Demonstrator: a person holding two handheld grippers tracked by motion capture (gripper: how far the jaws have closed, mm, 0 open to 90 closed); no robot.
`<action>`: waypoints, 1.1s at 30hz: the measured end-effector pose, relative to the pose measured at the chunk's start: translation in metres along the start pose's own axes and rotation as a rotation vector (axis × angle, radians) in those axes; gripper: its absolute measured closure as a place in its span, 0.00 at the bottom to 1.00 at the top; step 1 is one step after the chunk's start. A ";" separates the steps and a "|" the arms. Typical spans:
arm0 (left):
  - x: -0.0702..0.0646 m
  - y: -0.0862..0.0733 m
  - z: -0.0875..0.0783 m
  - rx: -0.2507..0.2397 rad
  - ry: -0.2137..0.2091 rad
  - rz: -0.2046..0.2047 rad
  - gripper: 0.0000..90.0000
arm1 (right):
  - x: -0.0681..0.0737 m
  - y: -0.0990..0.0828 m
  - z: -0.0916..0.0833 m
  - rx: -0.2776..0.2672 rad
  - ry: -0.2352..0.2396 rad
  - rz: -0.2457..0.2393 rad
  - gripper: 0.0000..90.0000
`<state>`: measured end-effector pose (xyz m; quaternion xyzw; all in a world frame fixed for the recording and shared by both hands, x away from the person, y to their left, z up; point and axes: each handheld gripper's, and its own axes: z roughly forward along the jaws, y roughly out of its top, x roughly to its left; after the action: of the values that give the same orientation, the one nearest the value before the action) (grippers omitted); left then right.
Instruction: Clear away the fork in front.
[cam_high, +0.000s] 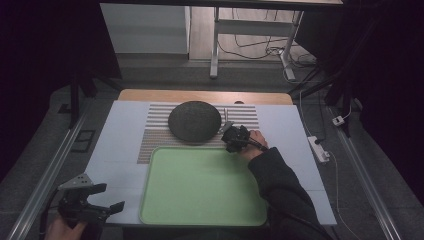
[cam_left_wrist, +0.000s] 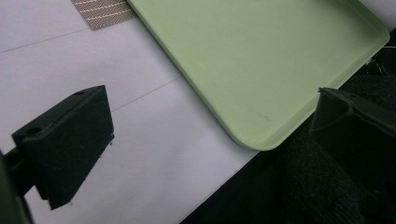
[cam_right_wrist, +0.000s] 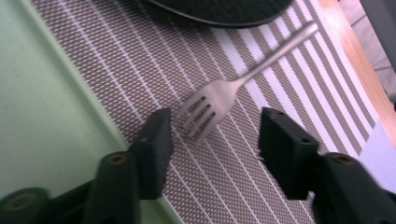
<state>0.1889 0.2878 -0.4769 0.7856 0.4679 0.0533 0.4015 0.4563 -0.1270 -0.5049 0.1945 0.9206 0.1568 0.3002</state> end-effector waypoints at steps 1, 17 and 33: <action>0.000 0.000 0.000 0.000 0.000 0.000 0.00 | 0.000 0.000 0.000 0.000 0.000 0.000 0.51; 0.000 0.000 0.000 0.000 0.001 0.002 0.00 | 0.010 0.002 0.000 -0.020 -0.055 -0.146 0.98; -0.001 0.000 -0.001 -0.006 0.006 0.005 0.00 | 0.003 -0.001 -0.022 -0.100 -0.086 -0.099 1.00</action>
<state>0.1878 0.2872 -0.4763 0.7855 0.4667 0.0579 0.4022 0.4403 -0.1298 -0.4903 0.1400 0.9064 0.1790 0.3561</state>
